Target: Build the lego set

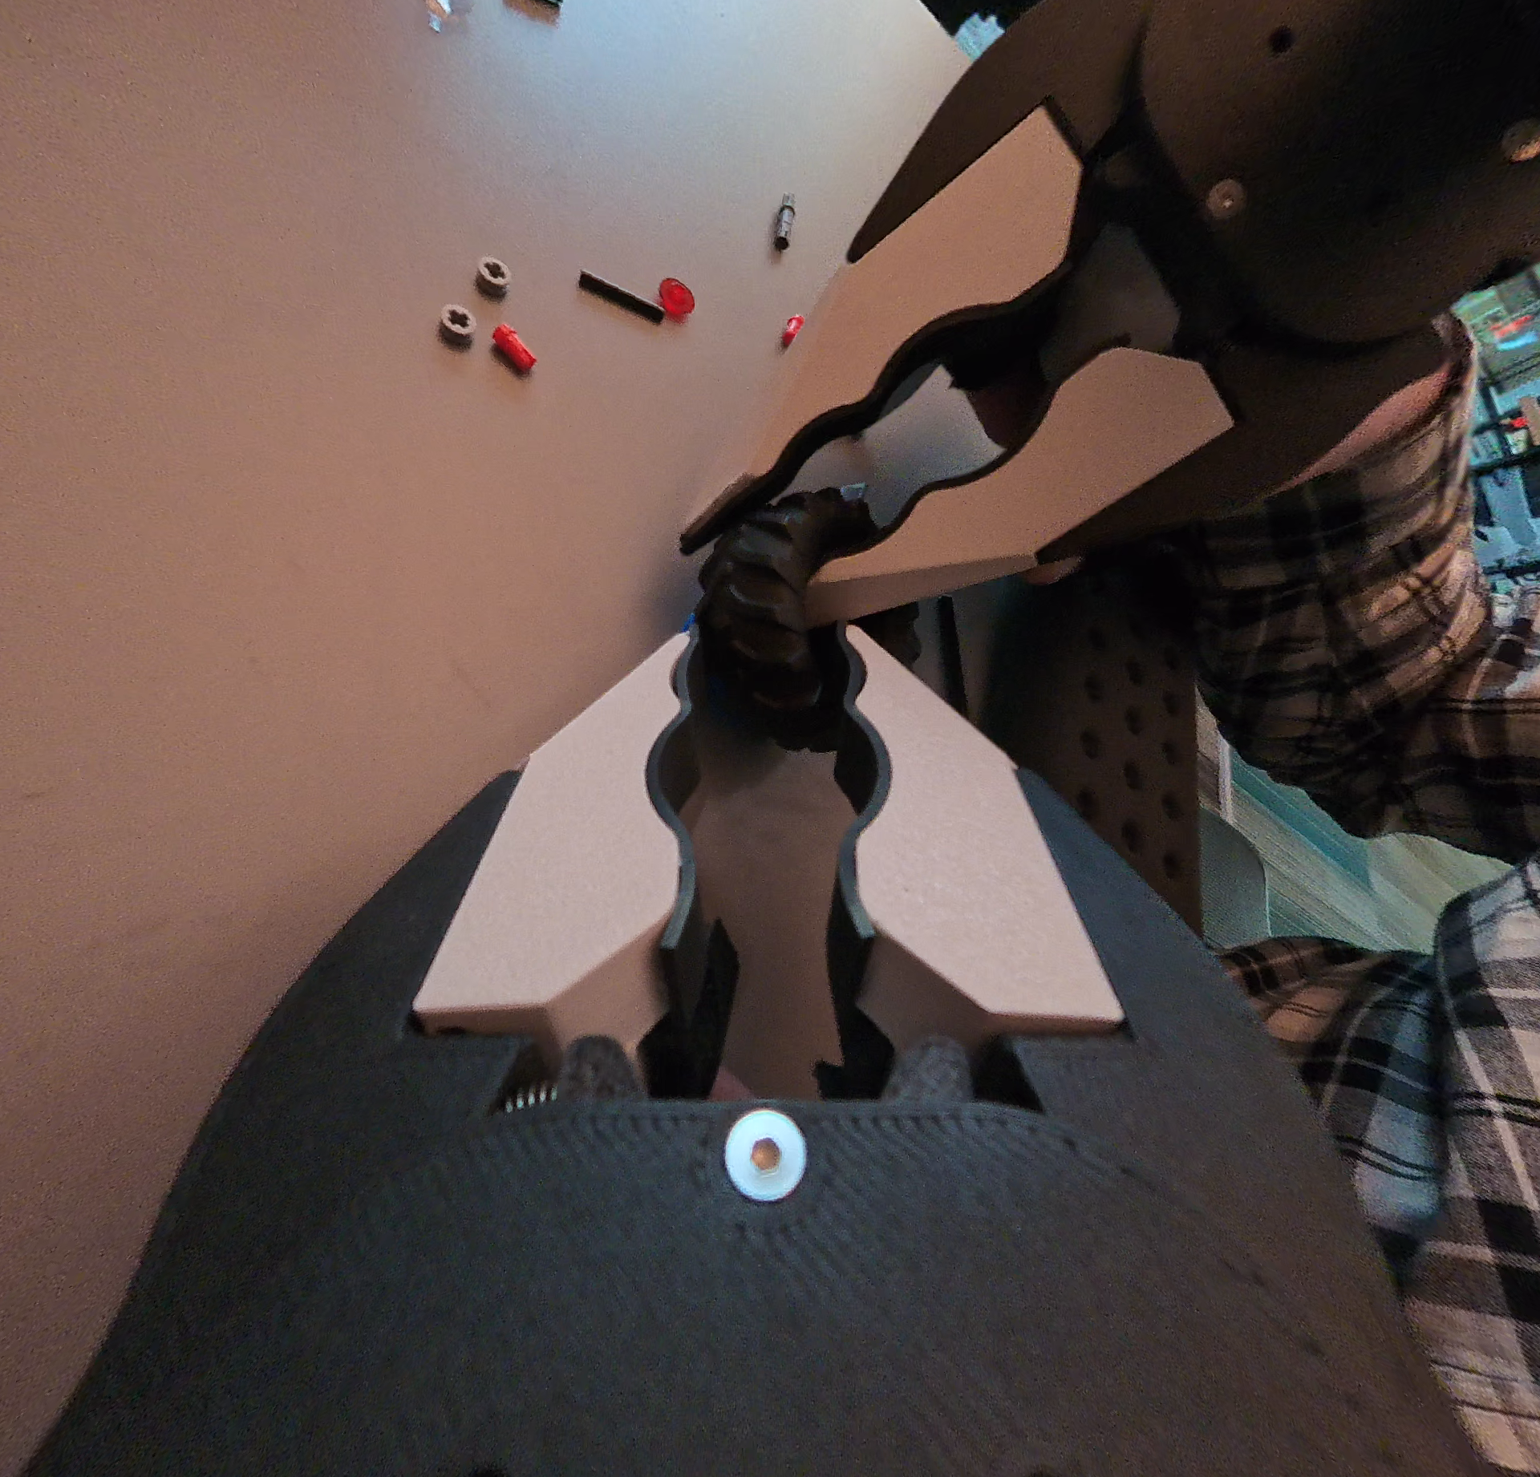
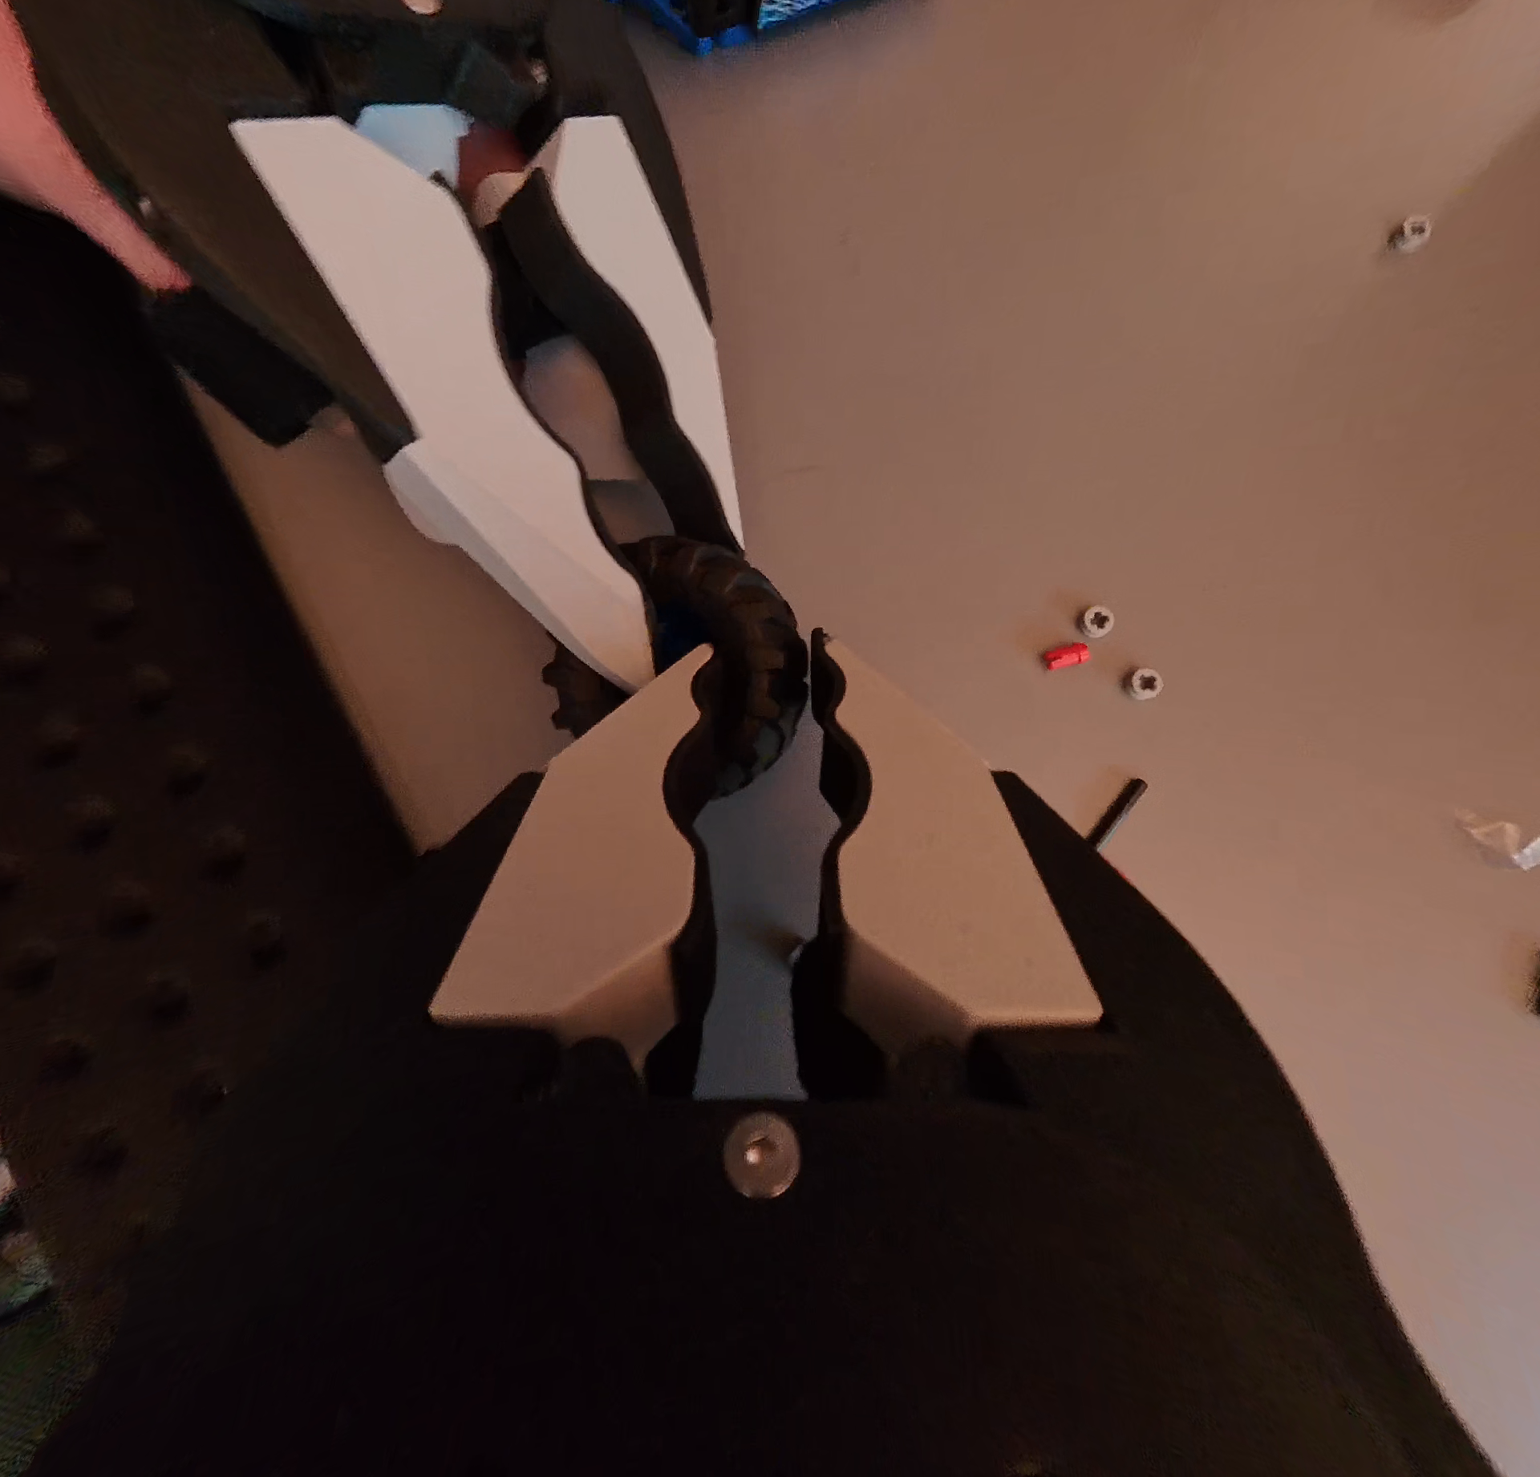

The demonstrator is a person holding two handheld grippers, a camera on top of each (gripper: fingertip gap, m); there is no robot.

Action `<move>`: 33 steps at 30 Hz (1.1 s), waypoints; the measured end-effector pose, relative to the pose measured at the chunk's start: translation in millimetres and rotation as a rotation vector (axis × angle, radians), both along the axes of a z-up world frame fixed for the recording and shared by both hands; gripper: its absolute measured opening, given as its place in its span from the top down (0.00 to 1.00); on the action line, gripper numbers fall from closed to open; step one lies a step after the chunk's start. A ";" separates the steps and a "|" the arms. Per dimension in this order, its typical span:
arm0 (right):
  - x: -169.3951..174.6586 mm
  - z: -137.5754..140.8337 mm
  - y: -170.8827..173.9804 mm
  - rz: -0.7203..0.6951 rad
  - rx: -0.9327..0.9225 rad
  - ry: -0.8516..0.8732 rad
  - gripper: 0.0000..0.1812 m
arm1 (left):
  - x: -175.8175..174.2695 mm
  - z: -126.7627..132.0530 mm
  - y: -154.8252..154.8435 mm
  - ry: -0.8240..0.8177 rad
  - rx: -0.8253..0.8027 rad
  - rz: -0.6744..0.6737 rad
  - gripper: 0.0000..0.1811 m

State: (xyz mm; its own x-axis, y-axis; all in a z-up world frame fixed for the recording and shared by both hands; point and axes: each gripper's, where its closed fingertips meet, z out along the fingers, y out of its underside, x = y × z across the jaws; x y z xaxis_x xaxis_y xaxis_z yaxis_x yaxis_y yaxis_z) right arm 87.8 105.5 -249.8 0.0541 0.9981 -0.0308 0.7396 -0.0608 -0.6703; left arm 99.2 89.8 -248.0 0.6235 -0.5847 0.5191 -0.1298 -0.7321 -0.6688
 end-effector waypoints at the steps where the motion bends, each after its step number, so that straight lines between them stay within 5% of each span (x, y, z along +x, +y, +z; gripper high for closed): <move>1: 0.1 0.3 -1.0 0.014 0.033 -0.003 0.91 | 0.3 -0.5 -1.1 -0.001 -0.007 -0.006 0.84; 25: 7.4 -6.8 10.2 -0.069 -0.250 0.094 0.91 | 7.3 -5.6 15.3 -0.024 -0.090 0.038 0.85; 33: 13.8 4.2 14.9 -0.061 0.050 0.038 0.89 | 12.3 -2.3 8.7 -0.047 -0.085 -0.007 0.85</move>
State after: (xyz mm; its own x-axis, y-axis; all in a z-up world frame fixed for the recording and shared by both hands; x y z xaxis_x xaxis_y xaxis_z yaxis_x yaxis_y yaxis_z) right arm 101.6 120.4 -245.6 0.1141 0.9933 0.0162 0.7097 -0.0701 -0.7010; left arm 111.5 98.5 -250.3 0.5934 -0.5416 0.5954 -0.1053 -0.7856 -0.6098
